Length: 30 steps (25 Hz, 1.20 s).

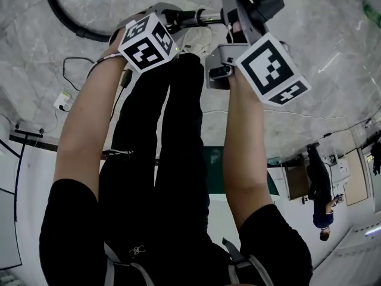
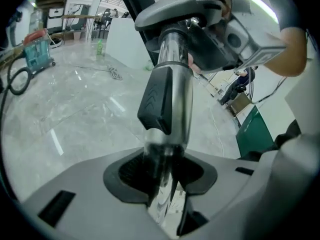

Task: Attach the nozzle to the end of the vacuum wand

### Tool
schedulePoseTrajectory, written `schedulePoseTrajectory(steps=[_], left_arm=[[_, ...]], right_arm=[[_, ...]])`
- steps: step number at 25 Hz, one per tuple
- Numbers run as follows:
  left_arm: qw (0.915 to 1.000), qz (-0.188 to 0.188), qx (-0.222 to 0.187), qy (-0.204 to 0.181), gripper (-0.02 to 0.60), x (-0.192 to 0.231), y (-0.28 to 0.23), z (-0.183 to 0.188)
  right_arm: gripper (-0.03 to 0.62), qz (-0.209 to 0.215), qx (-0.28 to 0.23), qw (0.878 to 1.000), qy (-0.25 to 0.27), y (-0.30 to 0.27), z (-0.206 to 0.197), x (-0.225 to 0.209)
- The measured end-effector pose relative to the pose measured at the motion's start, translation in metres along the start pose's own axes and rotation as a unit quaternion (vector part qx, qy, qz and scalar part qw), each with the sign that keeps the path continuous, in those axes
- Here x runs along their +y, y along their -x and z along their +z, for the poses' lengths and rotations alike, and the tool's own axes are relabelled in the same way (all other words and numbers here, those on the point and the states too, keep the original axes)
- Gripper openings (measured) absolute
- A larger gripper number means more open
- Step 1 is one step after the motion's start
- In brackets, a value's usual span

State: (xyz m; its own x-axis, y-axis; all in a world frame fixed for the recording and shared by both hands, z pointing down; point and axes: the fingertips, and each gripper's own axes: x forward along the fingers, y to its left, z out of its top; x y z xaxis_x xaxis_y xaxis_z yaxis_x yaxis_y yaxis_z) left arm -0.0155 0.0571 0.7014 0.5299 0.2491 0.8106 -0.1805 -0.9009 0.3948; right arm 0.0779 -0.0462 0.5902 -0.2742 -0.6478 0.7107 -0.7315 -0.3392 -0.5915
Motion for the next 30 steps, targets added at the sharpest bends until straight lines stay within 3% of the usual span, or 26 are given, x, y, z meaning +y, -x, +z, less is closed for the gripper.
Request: schedulePoseTrajectory(steps=[3,5,7,10,14,17,21,24,27,30], left_arm=[[0.9993,-0.035,-0.007,-0.011,0.155,-0.001,0.007,0.003],[0.9989,-0.045,-0.008,-0.011,0.155,-0.003,0.006,0.002],[0.9987,-0.048,-0.013,-0.008,0.155,-0.004,0.003,0.003],[0.9985,-0.049,-0.021,-0.01,0.155,-0.006,-0.001,0.003],[0.9985,-0.049,-0.017,-0.016,0.155,-0.006,-0.006,0.003],[0.9984,-0.049,-0.022,-0.018,0.155,-0.007,-0.006,0.006],[0.9981,-0.052,-0.026,-0.019,0.155,-0.008,-0.006,0.008],[0.9976,-0.063,-0.024,-0.015,0.154,-0.004,-0.002,0.007],[0.9962,-0.084,-0.02,-0.012,0.152,0.001,0.007,0.008],[0.9954,-0.093,-0.024,0.0,0.15,0.002,0.016,0.009]], right_arm=[[0.166,0.171,0.005,0.984,0.052,-0.005,0.001,0.025],[0.166,0.217,0.013,0.975,0.054,-0.008,-0.001,0.026],[0.164,0.194,0.018,0.979,0.053,-0.009,-0.004,0.017],[0.166,0.12,0.033,0.99,0.064,-0.004,-0.007,0.002],[0.17,0.042,0.056,0.998,-0.01,0.015,-0.006,-0.016],[0.172,0.01,0.064,0.994,-0.088,0.025,-0.004,-0.023],[0.172,-0.03,0.063,0.992,-0.104,0.025,0.0,-0.026],[0.181,-0.004,0.056,0.995,-0.082,0.019,0.002,-0.016],[0.182,0.097,0.056,0.994,-0.01,0.012,0.008,0.0],[0.183,0.196,0.066,0.978,0.036,0.006,0.007,0.011]])
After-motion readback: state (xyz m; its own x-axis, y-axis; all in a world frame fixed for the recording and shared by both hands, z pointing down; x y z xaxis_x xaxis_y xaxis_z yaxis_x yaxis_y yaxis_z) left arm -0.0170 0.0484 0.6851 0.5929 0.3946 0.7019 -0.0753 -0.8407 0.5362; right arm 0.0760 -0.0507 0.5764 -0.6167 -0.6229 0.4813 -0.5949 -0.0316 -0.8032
